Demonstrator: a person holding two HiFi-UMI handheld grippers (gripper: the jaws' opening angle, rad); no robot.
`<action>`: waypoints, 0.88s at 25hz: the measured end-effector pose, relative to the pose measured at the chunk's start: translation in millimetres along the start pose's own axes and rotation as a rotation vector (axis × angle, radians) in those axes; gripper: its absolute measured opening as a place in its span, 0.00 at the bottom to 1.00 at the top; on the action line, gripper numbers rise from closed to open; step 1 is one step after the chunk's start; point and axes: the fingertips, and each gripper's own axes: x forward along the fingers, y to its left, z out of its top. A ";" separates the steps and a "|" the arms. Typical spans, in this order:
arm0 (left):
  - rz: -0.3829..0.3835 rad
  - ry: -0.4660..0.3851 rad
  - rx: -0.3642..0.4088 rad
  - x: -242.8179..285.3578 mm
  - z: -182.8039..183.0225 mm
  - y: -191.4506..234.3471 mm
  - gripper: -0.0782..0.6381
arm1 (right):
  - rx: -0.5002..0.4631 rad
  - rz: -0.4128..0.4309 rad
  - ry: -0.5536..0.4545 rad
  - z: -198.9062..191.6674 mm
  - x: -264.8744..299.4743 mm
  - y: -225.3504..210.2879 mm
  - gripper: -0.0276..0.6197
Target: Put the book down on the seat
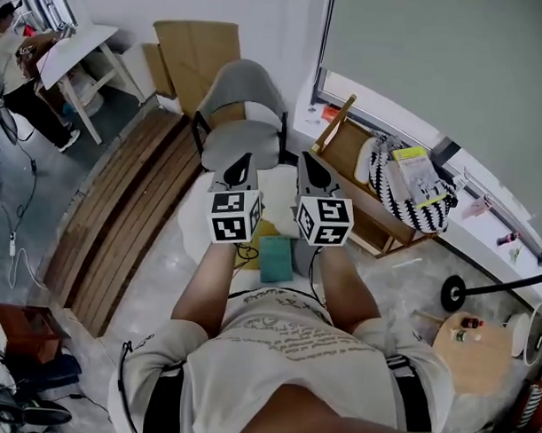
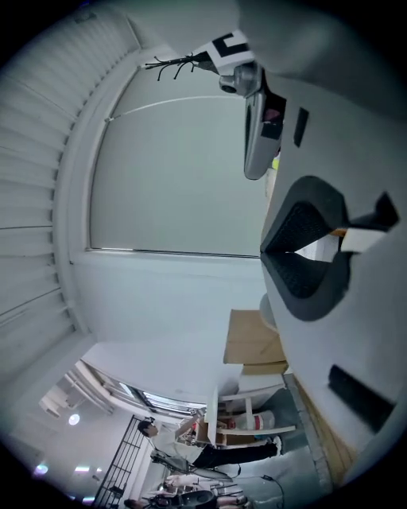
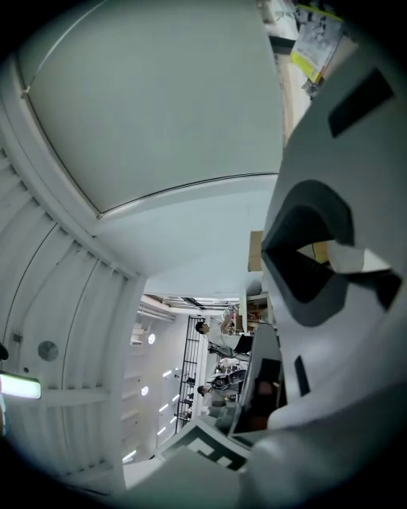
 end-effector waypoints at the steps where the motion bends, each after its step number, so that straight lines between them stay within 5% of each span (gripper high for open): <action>1: -0.001 -0.017 0.006 -0.4 12.4 0.4 0.14 | -0.007 0.003 -0.008 9.3 -0.1 1.4 0.08; 6: -0.025 -0.057 0.031 4.2 44.4 -8.1 0.14 | -0.012 -0.001 -0.057 42.0 -2.2 -4.3 0.08; 22: -0.034 -0.033 0.035 -2.3 37.7 -20.4 0.14 | -0.010 -0.036 -0.072 39.6 -16.4 -15.4 0.08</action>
